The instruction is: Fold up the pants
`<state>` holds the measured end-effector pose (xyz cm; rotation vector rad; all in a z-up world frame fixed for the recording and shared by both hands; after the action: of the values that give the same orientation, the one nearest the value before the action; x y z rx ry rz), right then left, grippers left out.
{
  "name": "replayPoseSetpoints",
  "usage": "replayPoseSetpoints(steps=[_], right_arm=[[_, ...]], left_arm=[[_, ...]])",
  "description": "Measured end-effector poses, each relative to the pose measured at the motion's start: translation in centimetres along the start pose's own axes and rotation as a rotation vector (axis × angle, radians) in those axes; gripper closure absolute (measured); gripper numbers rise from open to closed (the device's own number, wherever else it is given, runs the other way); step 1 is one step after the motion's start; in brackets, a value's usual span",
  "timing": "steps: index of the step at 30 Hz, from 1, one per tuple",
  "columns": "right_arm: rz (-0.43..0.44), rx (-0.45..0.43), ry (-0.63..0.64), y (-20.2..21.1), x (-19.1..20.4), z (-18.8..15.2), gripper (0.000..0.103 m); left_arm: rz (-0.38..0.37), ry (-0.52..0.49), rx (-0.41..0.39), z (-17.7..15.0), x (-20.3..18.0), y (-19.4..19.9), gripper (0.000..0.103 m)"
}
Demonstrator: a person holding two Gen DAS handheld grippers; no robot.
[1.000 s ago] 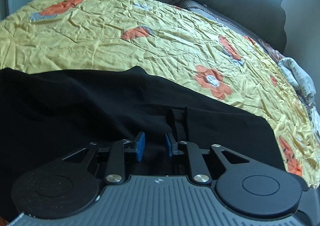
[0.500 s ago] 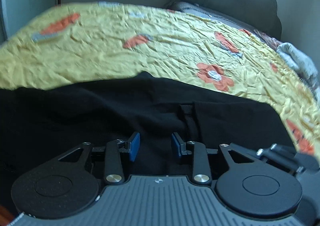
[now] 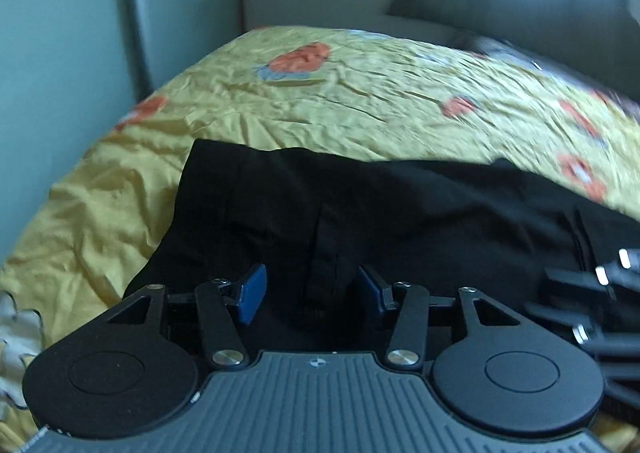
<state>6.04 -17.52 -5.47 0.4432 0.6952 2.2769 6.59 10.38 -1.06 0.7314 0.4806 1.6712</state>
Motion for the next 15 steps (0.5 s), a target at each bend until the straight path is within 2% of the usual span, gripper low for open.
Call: replayPoseSetpoints(steps=[2, 4, 6, 10, 12, 15], right_arm=[[-0.023, 0.003, 0.044, -0.3, 0.9, 0.2, 0.075], [-0.001, -0.016, 0.064, -0.2, 1.7, 1.0, 0.075], [0.022, -0.046, 0.096, -0.1, 2.8, 2.0, 0.075], [0.076, -0.048, 0.194, -1.5, 5.8, 3.7, 0.075], [0.102, -0.035, 0.252, -2.7, 7.6, 4.1, 0.075], [0.122, -0.017, 0.370, -4.3, 10.6, 4.4, 0.074]], left_arm=[[-0.019, -0.045, -0.021, -0.6, 0.0, 0.9, 0.047], [-0.045, -0.010, -0.020, -0.8, 1.0, 1.6, 0.047], [-0.041, 0.072, -0.011, -0.5, 2.6, 1.7, 0.047], [0.035, 0.254, 0.023, 0.2, 7.1, 1.8, 0.046], [0.004, 0.353, 0.075, 0.2, 9.3, 1.2, 0.043], [-0.094, 0.484, 0.161, -0.5, 11.5, 0.8, 0.042]])
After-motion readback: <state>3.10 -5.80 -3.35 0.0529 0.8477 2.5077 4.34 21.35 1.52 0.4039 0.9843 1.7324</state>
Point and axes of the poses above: each gripper's, at about its wrist camera, not at the fingertips, and y roughly against the way its jaws point, x to its left, z to its top, the point moved 3 cm from there along -y, roughly the way its jaws point, and after that the axes turned 14 degrees about z, right-handed, at the moved point
